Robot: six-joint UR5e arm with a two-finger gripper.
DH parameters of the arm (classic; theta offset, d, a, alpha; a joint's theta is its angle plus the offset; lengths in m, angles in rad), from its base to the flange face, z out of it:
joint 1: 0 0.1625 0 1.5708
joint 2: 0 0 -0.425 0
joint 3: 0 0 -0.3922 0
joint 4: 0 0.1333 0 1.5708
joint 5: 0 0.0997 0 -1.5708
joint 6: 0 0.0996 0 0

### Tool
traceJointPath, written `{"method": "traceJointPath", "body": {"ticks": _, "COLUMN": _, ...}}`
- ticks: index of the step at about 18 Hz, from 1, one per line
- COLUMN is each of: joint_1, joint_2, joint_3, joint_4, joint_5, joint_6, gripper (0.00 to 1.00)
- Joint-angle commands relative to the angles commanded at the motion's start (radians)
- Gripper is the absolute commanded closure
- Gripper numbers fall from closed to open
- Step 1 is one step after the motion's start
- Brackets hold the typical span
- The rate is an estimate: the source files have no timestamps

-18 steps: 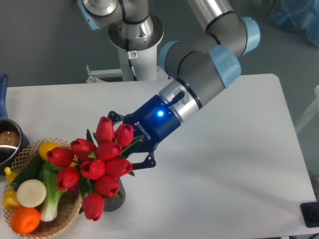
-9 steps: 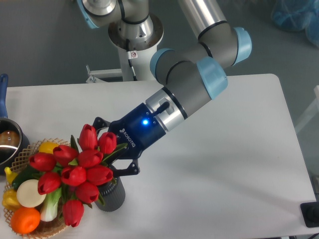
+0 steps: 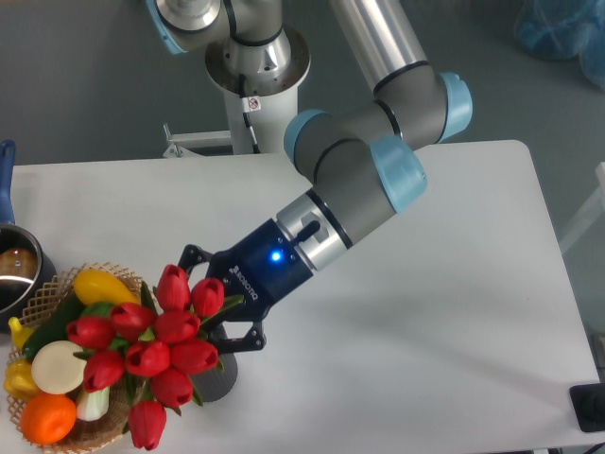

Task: Insert the flowers into the vase
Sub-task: 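Lower the tulip stems down into the black vase opening, then push the tulips deeper into the vase and open the gripper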

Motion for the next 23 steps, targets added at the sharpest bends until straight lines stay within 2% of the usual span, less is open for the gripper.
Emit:
{"method": "traceJointPath", "body": {"ticks": 9, "joint_1": 0.003, "joint_2": 0.031, "joint_3": -0.166, "joint_4": -0.002, "joint_5": 0.046, "joint_6": 0.146, "gripper": 0.77}}
{"method": "traceJointPath", "body": {"ticks": 12, "joint_1": 0.005, "joint_2": 0.035, "joint_3": -0.184, "joint_4": -0.002, "joint_5": 0.083, "joint_6": 0.153, "gripper": 0.75}}
{"method": "traceJointPath", "body": {"ticks": 16, "joint_1": 0.006, "joint_2": 0.037, "joint_3": -0.207, "joint_4": 0.003, "joint_5": 0.095, "joint_6": 0.156, "gripper": 0.63}}
{"method": "traceJointPath", "body": {"ticks": 19, "joint_1": 0.005, "joint_2": 0.043, "joint_3": -0.221, "joint_4": 0.003, "joint_5": 0.12, "joint_6": 0.156, "gripper": 0.48}}
{"method": "traceJointPath", "body": {"ticks": 20, "joint_1": 0.006, "joint_2": 0.044, "joint_3": -0.226, "joint_4": 0.003, "joint_5": 0.123, "joint_6": 0.156, "gripper": 0.33}}
{"method": "traceJointPath", "body": {"ticks": 21, "joint_1": 0.006, "joint_2": 0.049, "joint_3": -0.232, "joint_4": 0.003, "joint_5": 0.127, "joint_6": 0.156, "gripper": 0.07}}
{"method": "traceJointPath", "body": {"ticks": 22, "joint_1": 0.006, "joint_2": 0.057, "joint_3": -0.239, "joint_4": 0.003, "joint_5": 0.138, "joint_6": 0.156, "gripper": 0.0}}
{"method": "traceJointPath", "body": {"ticks": 23, "joint_1": 0.008, "joint_2": 0.06, "joint_3": -0.247, "joint_4": 0.003, "joint_5": 0.149, "joint_6": 0.156, "gripper": 0.0}}
